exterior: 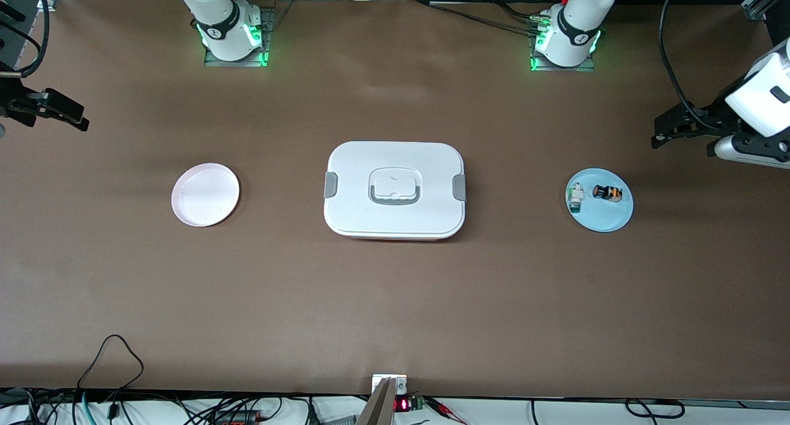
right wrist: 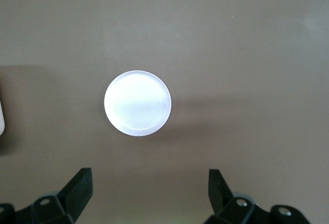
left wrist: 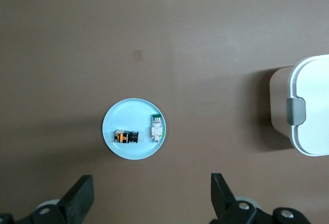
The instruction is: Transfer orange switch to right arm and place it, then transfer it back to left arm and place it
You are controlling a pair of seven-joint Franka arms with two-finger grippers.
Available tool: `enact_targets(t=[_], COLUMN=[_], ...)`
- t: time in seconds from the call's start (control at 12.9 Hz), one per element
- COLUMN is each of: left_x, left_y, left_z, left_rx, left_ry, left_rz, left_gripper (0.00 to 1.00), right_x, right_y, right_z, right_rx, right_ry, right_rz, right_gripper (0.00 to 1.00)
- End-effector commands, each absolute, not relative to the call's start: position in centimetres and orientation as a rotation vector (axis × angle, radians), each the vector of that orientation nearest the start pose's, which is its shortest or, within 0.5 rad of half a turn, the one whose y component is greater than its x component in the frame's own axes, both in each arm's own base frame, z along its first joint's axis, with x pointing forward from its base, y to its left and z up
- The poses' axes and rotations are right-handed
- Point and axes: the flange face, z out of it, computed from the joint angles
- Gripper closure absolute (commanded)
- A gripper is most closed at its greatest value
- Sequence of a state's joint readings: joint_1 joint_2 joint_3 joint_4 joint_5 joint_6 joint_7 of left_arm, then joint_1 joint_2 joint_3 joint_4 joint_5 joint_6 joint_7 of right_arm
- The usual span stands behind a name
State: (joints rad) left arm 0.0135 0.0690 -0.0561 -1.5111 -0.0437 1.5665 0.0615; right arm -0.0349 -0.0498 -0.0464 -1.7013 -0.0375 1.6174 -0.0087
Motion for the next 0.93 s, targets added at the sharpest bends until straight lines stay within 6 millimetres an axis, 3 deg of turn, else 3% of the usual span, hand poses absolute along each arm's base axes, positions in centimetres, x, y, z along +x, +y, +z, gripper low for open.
enact_targets(t=[0.0,0.23,0.54,0.85], left_x=[56.95,56.94,56.86,56.88], left_y=[-1.13,-0.35,-1.22,-1.34], left_z=[61.25,61.16,61.31,61.47], left_rx=[-3.167,-3.167,-3.167,-3.171], left_ry=[0.102,0.080,-0.027,-0.022], left_rz=[0.028,0.033,0.040,0.033], left_gripper=[0.00,0.00,0.00,0.00], right_x=[53.30,53.30,53.30,53.33], right_y=[-4.72,-4.72,-4.72,-4.64], right_z=[60.17,60.17,60.17,60.19], right_rx=[-3.172,-3.172,-3.172,-3.172], right_ry=[0.090,0.092,0.092,0.090], right_rz=[0.059,0.059,0.059,0.056], right_gripper=[0.00,0.00,0.00,0.00])
